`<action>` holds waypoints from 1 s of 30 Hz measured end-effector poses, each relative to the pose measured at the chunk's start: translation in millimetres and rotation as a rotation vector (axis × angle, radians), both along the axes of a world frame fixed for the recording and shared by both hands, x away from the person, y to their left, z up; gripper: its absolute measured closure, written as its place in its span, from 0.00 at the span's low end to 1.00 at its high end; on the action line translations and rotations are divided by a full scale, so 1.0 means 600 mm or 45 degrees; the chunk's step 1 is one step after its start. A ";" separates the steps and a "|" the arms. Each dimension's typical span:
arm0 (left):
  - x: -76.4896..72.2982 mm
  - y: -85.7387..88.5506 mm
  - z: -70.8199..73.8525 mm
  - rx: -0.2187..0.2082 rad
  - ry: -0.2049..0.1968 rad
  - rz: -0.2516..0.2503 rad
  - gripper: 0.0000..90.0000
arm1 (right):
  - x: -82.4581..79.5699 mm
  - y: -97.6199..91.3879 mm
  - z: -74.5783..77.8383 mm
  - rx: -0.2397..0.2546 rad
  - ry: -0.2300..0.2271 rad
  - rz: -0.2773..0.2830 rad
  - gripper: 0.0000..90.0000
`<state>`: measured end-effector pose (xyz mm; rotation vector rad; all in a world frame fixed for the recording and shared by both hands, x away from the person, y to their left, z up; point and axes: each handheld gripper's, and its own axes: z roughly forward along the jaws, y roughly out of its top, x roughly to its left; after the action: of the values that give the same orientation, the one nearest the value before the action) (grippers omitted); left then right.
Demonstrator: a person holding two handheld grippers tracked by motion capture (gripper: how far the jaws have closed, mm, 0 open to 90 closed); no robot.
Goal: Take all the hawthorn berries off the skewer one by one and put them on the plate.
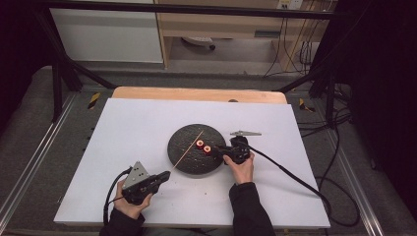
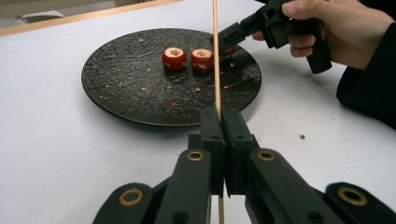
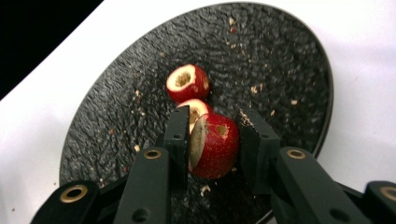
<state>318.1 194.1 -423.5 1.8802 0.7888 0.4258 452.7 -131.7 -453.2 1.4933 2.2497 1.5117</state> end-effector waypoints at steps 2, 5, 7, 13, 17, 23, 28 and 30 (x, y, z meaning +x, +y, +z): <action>0.001 0.000 0.000 0.002 0.000 0.000 0.98 | 0.000 0.000 -0.003 0.002 0.002 0.000 0.75; 0.001 0.001 0.000 0.003 0.003 0.000 0.98 | -0.002 0.002 -0.007 0.004 0.001 -0.001 0.75; 0.001 0.001 0.000 0.002 0.006 0.001 0.98 | -0.003 0.003 -0.007 0.005 -0.001 -0.001 0.72; 0.002 0.001 0.000 0.001 0.009 0.003 0.98 | -0.011 -0.004 0.014 0.008 -0.060 0.006 0.64; 0.003 0.002 0.001 0.001 0.010 0.005 0.98 | -0.020 -0.010 0.030 -0.004 -0.088 0.033 0.55; 0.004 0.002 0.003 0.000 0.013 0.008 0.98 | -0.040 -0.025 0.050 -0.041 -0.138 0.062 0.39; 0.006 0.001 0.007 0.000 0.019 0.008 0.98 | -0.059 -0.037 0.057 -0.061 -0.180 0.077 0.24; 0.008 0.001 0.009 0.002 0.024 0.013 0.98 | -0.074 -0.047 0.060 -0.090 -0.212 0.089 0.14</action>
<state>323.0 194.5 -417.8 1.8848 0.8111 0.4151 408.5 -160.1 -417.4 1.2340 2.2543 1.4964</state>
